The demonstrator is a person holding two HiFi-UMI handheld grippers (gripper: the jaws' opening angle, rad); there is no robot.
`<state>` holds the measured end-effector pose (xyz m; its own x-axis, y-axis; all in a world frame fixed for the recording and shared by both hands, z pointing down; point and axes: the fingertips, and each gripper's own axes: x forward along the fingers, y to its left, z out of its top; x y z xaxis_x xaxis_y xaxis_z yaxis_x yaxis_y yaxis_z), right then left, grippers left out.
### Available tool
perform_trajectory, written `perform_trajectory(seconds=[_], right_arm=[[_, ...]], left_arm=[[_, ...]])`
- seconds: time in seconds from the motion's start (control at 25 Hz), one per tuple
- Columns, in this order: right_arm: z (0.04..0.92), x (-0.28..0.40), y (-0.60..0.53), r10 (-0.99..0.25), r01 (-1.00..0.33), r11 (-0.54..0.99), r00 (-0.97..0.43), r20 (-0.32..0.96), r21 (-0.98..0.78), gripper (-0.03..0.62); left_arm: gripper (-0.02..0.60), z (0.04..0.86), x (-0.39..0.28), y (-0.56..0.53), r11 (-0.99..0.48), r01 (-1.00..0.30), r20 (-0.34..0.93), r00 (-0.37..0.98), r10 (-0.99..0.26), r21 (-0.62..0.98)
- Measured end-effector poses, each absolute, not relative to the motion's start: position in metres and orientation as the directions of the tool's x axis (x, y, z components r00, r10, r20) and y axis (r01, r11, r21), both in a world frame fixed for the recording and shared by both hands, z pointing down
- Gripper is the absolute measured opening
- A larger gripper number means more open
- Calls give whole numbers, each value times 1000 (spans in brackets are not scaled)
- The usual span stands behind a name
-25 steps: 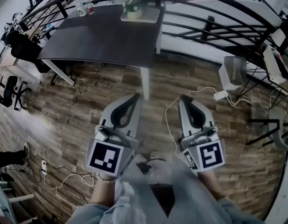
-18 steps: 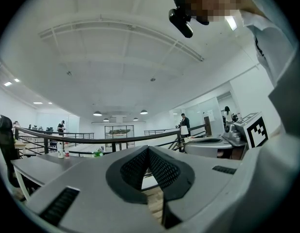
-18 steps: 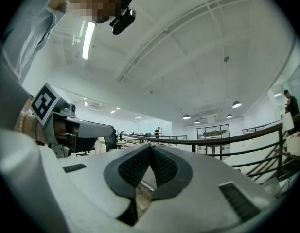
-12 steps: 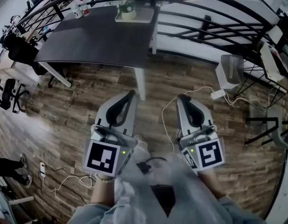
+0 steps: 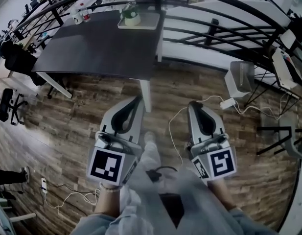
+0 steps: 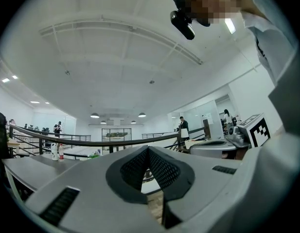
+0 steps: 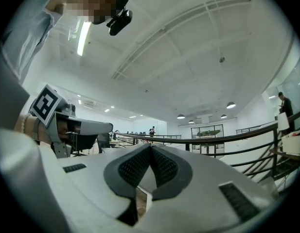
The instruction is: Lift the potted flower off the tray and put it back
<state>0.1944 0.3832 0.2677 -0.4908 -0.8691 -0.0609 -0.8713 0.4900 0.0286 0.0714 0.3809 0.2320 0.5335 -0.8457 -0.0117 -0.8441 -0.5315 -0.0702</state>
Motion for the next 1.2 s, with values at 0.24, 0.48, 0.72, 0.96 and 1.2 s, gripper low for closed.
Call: perform_trajectory(seconds=[0.24, 0.48, 0.72, 0.96, 1.2], right_arm=[[269, 186, 339, -873, -874, 483, -486, -48, 55, 3], [267, 174, 288, -868, -869, 492, -494, -47, 44, 3], [268, 161, 234, -876, -875, 480, -482, -28, 54, 3], [271, 155, 177, -885, -885, 463, -464, -27, 45, 3], [265, 148, 131, -887, -887, 458, -460, -45, 54, 3]], left_arm=[[-2, 231, 56, 333, -527, -847, -36, 530, -847, -72], [-2, 238, 42, 281, -531, -846, -14, 532, -847, -49], [-2, 236, 32, 227, -548, -836, -8, 549, -836, -35], [-2, 244, 24, 171, -557, -829, 22, 557, -830, -38], [-2, 238, 18, 125, -565, -824, -11, 566, -825, -46]])
